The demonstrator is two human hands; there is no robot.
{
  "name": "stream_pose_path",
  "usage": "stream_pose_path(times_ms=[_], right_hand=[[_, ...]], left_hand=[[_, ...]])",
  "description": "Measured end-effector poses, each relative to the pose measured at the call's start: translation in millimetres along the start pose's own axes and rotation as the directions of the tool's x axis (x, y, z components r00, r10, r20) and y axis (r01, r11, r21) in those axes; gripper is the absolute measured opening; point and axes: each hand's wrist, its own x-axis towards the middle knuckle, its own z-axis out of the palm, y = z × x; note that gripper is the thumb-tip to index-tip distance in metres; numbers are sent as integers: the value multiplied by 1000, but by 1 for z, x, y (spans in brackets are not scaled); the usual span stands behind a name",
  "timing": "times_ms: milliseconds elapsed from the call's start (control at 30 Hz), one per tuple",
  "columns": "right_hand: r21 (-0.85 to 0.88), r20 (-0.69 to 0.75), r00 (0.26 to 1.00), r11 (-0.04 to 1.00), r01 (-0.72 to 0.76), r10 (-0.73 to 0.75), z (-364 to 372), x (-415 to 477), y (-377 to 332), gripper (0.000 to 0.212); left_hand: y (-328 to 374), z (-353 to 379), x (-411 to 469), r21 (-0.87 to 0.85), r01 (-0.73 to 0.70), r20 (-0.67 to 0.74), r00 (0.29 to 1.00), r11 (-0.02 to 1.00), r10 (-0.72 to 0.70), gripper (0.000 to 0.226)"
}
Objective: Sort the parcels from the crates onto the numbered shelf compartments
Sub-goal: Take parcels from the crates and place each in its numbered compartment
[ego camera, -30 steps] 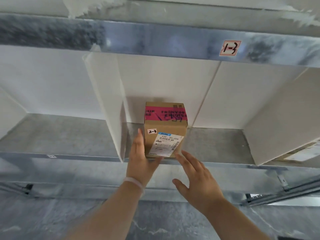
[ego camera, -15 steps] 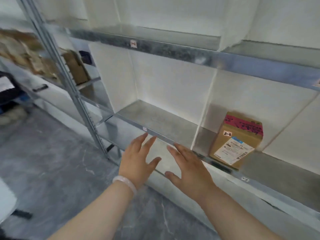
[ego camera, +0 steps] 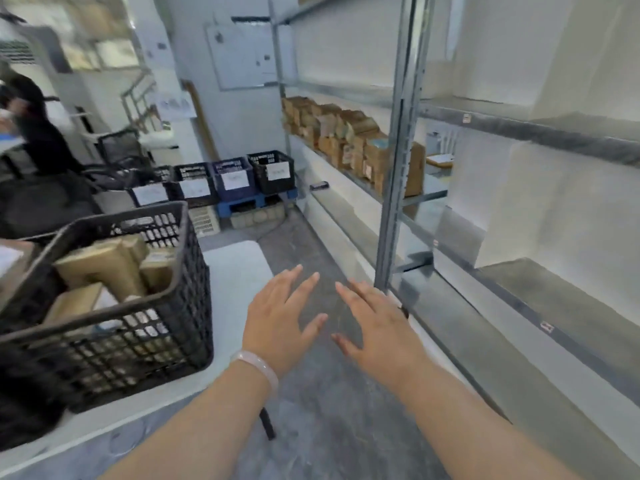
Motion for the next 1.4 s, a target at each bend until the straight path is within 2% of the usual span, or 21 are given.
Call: stream_pose_path(times_ms=[200,400,633,833,1067,1200,1400], right_hand=[[123,40,975,969,212,-219,71,78,-123,71],[174,119,933,932,318,-340,124,125,-196,71],[274,150,905,896,349,-398,177,199,-243,69],[293,181,875,874,388,-449,213,277,-268,69],[341,307,849,883,324,-430,256,358,-297,72],[315,427,830,920,234,-357,289,386,-314,71],[317,474,853,946,67,-220,325,427,-350,67]], left_hand=[[-132,-70,-46,93,242,-35,970,966,-240,62],[-216,-105,-72,113,434,-47,901,894,-432,65],[-297,-112,-69,87,550,-27,835,830,-550,65],[-365,-106,-36,92,651,20,755,753,-655,68],[-439,-104,-2,36,792,63,607,610,-792,69],[-479,-100,14,-18,844,110,535,536,-838,65],[-528,-89,23,-79,867,165,498,491,-852,62]])
